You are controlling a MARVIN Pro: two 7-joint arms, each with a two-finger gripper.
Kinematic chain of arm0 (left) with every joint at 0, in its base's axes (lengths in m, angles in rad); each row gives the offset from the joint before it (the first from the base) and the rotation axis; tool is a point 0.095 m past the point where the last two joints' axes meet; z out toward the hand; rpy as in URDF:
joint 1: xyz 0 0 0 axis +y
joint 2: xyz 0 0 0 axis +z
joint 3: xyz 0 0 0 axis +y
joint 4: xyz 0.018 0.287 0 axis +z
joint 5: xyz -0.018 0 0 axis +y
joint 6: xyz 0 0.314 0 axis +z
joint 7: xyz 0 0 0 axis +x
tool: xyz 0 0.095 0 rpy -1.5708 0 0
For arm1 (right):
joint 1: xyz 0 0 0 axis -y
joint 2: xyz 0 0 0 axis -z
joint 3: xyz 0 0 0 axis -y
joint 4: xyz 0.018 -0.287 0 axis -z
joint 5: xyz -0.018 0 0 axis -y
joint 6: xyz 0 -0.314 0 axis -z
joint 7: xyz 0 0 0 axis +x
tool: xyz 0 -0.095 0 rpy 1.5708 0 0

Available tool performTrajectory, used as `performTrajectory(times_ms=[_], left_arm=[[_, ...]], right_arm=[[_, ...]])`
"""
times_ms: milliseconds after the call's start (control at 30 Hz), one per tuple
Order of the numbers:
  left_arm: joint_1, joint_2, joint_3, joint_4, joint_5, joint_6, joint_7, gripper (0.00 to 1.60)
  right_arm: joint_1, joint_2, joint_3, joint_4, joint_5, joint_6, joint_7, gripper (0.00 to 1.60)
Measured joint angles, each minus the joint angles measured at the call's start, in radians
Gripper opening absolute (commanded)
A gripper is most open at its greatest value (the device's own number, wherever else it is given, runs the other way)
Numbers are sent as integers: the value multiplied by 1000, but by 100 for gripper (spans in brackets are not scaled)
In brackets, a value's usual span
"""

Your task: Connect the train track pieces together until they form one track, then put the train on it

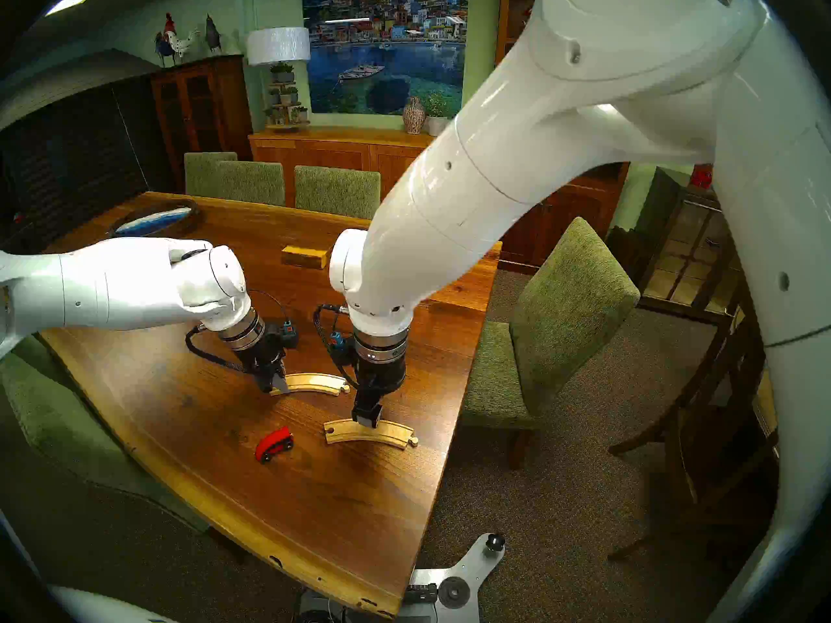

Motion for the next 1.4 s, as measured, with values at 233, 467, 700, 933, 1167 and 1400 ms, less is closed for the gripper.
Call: performTrajectory(times_ms=[233, 467, 700, 933, 1167, 1400], left_arm=[[0, 0, 0, 0, 0, -1, 0, 0], [0, 0, 0, 1, 0, -1, 0, 0], [0, 0, 0, 1, 0, -1, 0, 0], [0, 0, 0, 1, 0, -1, 0, 0], [0, 0, 0, 1, 0, -2, 0, 0], [0, 0, 0, 1, 0, -2, 0, 0]], right_arm=[[17, 8, -1, -58, 24, 13, -7, 160], [35, 15, -5, -117, 65, 13, -73, 160], [38, 15, -6, -149, 119, -15, -184, 160], [34, 13, -13, -152, 158, -34, -242, 160], [3, 1, -34, -93, 174, 17, -190, 160], [-40, -12, -53, -49, 180, 40, -142, 160]])
